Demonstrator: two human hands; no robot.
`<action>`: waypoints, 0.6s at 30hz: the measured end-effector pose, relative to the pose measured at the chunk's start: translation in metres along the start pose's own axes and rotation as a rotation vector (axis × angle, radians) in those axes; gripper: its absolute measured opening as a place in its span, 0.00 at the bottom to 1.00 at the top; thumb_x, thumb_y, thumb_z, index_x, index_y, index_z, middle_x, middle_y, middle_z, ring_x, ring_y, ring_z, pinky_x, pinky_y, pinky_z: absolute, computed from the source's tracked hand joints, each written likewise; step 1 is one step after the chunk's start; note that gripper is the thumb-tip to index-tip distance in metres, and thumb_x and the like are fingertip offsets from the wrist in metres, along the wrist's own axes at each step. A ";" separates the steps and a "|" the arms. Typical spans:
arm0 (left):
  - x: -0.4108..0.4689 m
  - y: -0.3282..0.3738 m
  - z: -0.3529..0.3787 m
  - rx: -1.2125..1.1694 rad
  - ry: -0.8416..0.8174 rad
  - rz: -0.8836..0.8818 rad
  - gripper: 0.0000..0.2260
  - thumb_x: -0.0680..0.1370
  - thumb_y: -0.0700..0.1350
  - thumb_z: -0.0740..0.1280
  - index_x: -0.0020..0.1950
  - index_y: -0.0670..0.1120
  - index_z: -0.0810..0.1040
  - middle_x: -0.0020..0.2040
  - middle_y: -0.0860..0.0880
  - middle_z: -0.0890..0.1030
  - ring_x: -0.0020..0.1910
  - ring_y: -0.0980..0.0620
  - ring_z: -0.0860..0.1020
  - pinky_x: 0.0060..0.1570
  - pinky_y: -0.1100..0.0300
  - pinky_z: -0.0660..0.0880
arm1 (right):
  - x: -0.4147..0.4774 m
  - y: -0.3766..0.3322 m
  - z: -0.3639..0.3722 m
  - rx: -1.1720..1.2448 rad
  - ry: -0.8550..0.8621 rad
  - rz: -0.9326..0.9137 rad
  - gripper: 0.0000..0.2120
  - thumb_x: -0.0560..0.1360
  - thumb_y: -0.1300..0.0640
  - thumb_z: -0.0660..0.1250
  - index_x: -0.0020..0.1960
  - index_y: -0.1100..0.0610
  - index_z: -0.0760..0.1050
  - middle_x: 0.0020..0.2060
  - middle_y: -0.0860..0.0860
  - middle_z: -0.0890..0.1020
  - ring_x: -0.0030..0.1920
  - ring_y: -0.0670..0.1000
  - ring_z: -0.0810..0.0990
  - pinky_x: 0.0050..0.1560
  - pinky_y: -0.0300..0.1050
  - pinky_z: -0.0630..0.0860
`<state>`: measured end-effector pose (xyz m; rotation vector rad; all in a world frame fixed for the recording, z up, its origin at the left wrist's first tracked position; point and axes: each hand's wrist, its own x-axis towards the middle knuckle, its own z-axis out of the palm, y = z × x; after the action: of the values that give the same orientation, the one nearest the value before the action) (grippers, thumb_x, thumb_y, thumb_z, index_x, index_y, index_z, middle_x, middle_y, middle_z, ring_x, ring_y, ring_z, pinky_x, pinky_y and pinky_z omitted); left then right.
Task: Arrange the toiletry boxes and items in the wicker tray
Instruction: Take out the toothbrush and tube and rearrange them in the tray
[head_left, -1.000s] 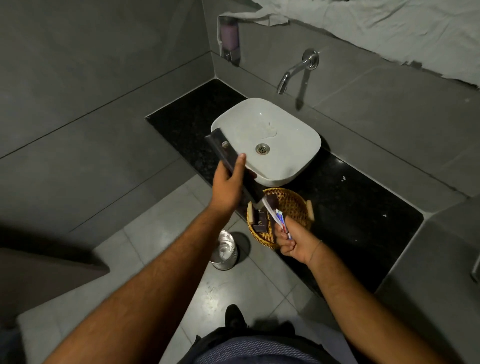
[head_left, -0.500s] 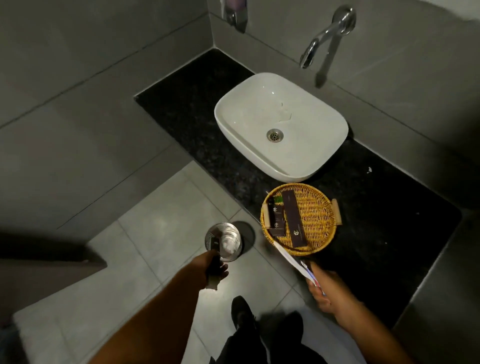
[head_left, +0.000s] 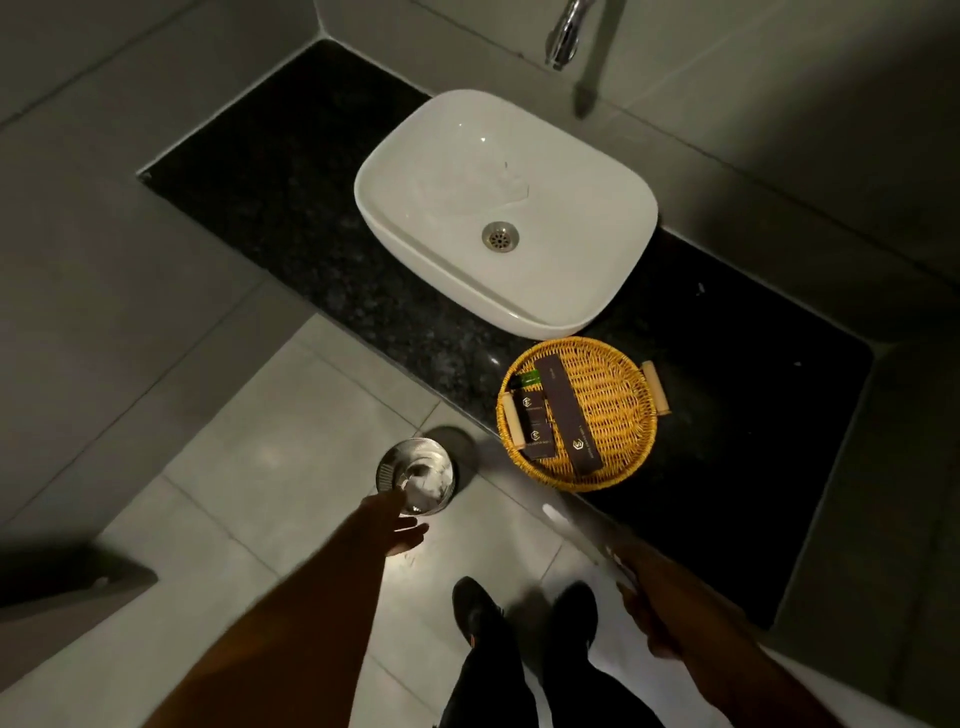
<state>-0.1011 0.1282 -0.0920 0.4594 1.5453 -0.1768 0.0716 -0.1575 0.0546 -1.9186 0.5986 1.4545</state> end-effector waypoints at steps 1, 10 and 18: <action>-0.008 0.000 0.002 0.081 -0.009 0.050 0.19 0.88 0.42 0.64 0.77 0.35 0.71 0.63 0.30 0.77 0.41 0.37 0.80 0.49 0.43 0.79 | -0.001 -0.006 0.003 -0.003 0.009 0.002 0.20 0.79 0.43 0.69 0.38 0.58 0.79 0.25 0.51 0.74 0.25 0.48 0.71 0.25 0.38 0.66; -0.127 0.002 0.068 0.661 -0.083 1.225 0.14 0.88 0.45 0.61 0.68 0.52 0.83 0.58 0.56 0.86 0.57 0.64 0.83 0.64 0.61 0.80 | 0.000 -0.049 0.007 -0.003 0.084 -0.361 0.20 0.79 0.40 0.67 0.52 0.57 0.83 0.26 0.49 0.71 0.23 0.45 0.66 0.24 0.37 0.61; -0.162 0.023 0.124 1.595 -0.033 1.663 0.18 0.87 0.57 0.56 0.72 0.60 0.80 0.67 0.58 0.80 0.72 0.55 0.76 0.84 0.47 0.58 | -0.001 -0.106 -0.010 0.085 -0.023 -0.431 0.17 0.81 0.42 0.65 0.53 0.56 0.80 0.24 0.46 0.69 0.22 0.43 0.62 0.24 0.37 0.58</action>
<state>0.0170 0.0720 0.0662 2.7055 0.2398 -0.0482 0.1511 -0.0922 0.0806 -1.8213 0.2106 1.1539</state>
